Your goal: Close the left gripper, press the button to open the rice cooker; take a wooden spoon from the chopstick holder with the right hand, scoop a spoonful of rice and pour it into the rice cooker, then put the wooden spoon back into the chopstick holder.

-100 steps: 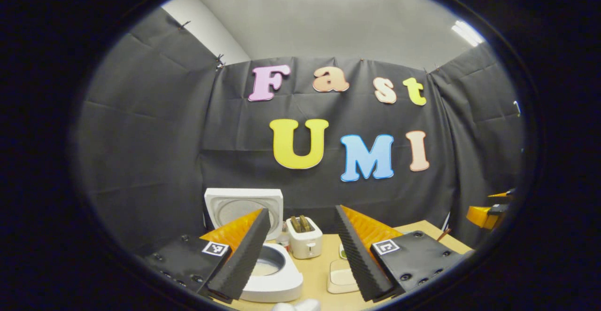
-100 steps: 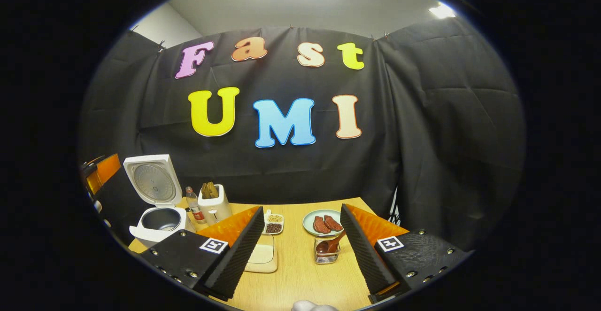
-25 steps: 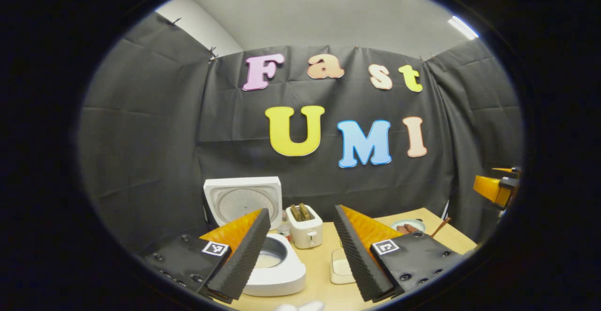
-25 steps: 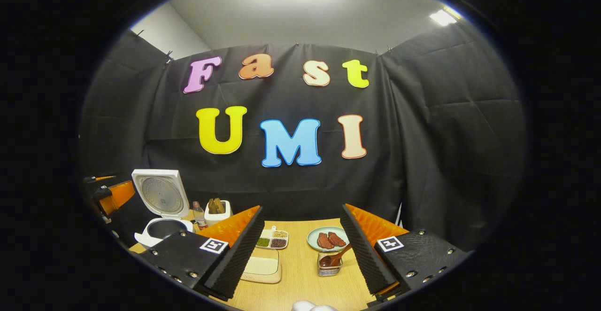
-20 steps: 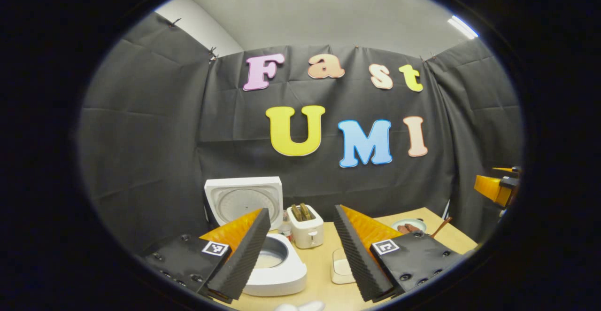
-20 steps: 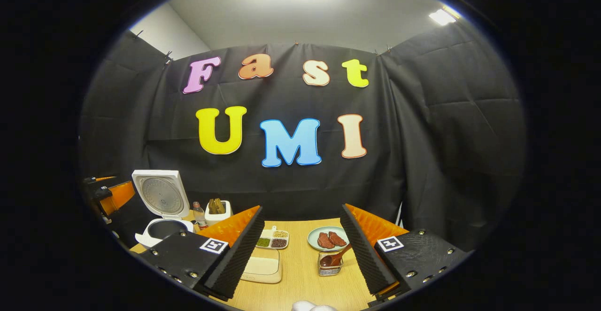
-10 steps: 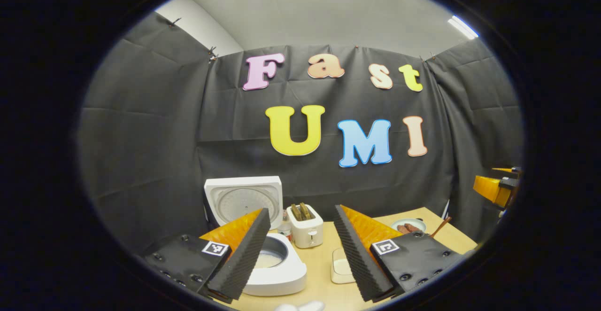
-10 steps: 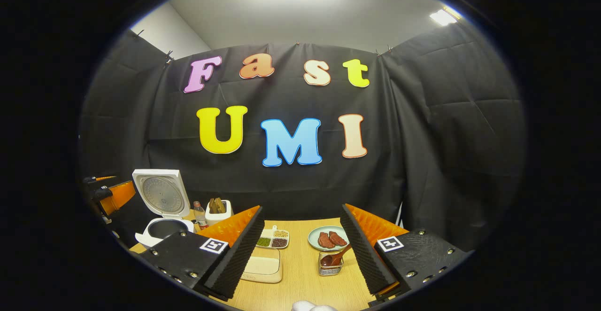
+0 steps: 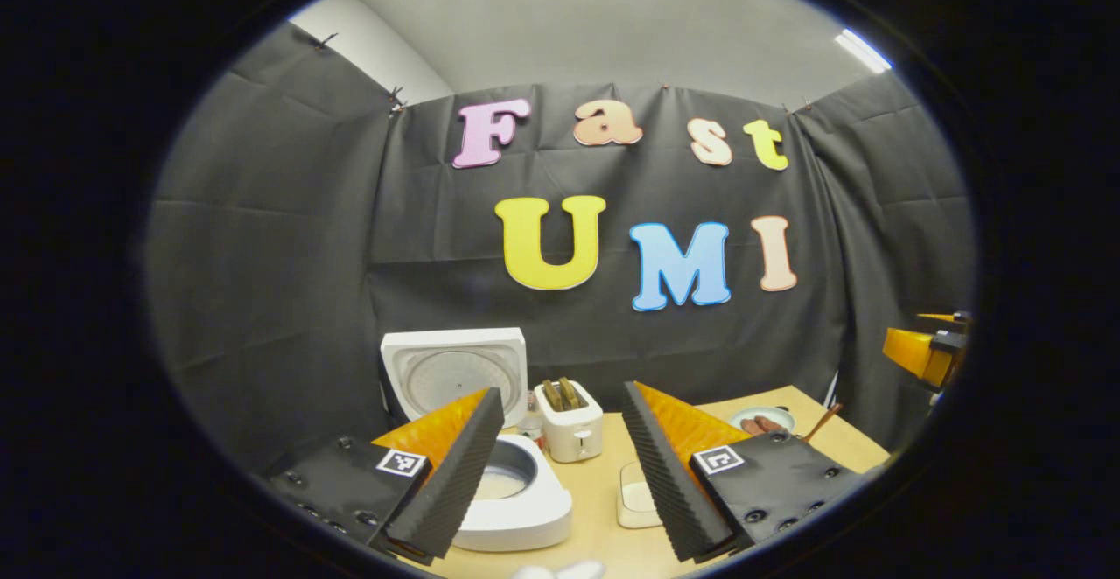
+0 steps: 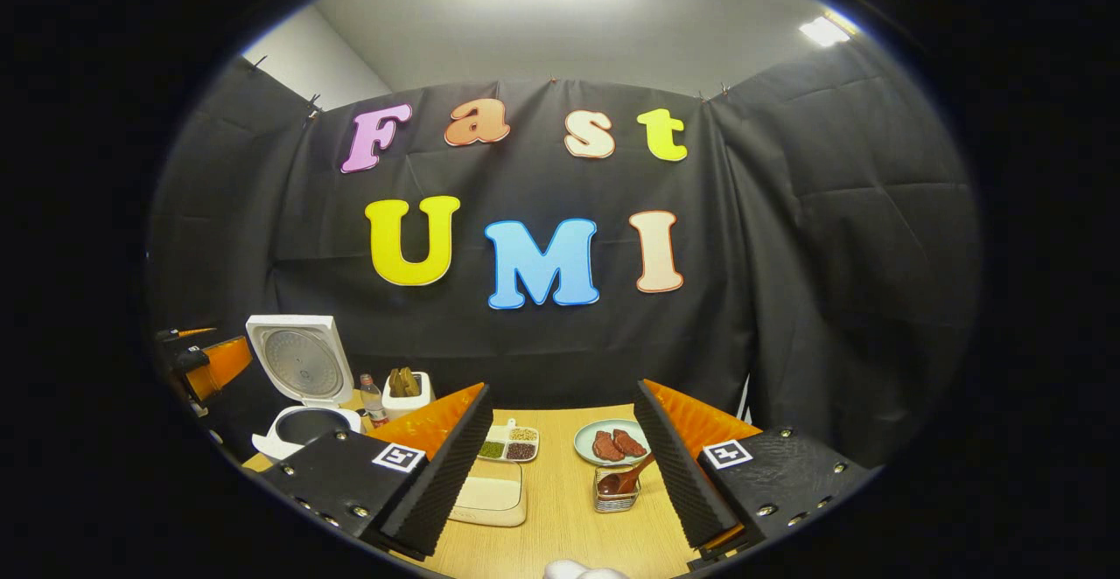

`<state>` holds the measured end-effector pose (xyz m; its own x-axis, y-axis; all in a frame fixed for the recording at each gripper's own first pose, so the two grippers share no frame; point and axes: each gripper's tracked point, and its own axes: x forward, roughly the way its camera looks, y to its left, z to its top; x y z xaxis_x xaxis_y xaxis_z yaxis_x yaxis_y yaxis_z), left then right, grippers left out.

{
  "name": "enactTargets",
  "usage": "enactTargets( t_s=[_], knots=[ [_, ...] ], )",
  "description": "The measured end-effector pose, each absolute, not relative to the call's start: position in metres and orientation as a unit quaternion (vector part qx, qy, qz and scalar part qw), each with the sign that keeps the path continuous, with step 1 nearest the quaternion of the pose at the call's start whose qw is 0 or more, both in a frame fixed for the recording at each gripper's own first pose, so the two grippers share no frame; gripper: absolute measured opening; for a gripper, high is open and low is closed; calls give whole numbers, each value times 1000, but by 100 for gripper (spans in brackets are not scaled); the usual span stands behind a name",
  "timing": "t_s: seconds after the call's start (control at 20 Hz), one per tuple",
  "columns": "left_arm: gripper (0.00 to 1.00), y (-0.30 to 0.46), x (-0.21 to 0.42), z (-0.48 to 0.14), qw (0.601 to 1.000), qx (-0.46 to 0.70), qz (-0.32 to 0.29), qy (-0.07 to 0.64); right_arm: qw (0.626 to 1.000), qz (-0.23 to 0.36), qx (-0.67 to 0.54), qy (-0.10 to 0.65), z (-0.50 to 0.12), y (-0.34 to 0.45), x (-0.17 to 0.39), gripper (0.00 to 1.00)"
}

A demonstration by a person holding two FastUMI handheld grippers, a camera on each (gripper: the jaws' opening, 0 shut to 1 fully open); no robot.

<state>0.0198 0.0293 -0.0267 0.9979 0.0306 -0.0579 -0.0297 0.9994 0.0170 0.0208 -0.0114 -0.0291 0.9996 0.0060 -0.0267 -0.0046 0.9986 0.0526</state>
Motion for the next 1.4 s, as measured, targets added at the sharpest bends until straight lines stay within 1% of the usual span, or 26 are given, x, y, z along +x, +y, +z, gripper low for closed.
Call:
enactTargets(
  t_s=[0.25,0.35,0.5,0.6,0.7,0.75,0.85,0.9,0.95,1.05,1.15,1.3,1.4],
  knots=[
    [96,32,22,-30,999,8,19,32,1000,-2,26,16,-38,-17,26,99],
    [96,31,23,-28,999,7,18,30,998,-8,48,50,-64,-25,32,99],
    [95,28,27,-28,999,3,16,30,992,-18,100,68,-107,-42,41,99],
    [95,26,27,-29,1000,8,16,26,987,-42,113,107,-162,-63,54,99],
    [95,18,27,-30,1000,11,11,24,978,-59,126,155,-222,-83,72,100],
    [94,15,27,-32,1000,13,10,26,975,-67,131,167,-244,-94,85,100],
    [96,10,27,-34,999,19,10,25,962,-101,147,206,-288,-124,110,100],
    [94,9,28,-35,999,20,13,25,958,-94,166,213,-301,-127,121,100],
    [95,5,29,-39,999,13,9,30,955,-97,169,225,-315,-130,136,100],
    [96,1,32,-48,999,2,13,41,955,-97,164,229,-328,-139,166,100],
    [97,6,36,-60,998,4,27,59,955,-75,182,222,-329,-131,201,100],
    [97,12,41,-73,996,11,46,79,950,-72,192,236,-348,-125,234,100],
    [97,18,42,-77,994,21,55,88,948,-68,205,232,-350,-123,248,100]
  ],
)
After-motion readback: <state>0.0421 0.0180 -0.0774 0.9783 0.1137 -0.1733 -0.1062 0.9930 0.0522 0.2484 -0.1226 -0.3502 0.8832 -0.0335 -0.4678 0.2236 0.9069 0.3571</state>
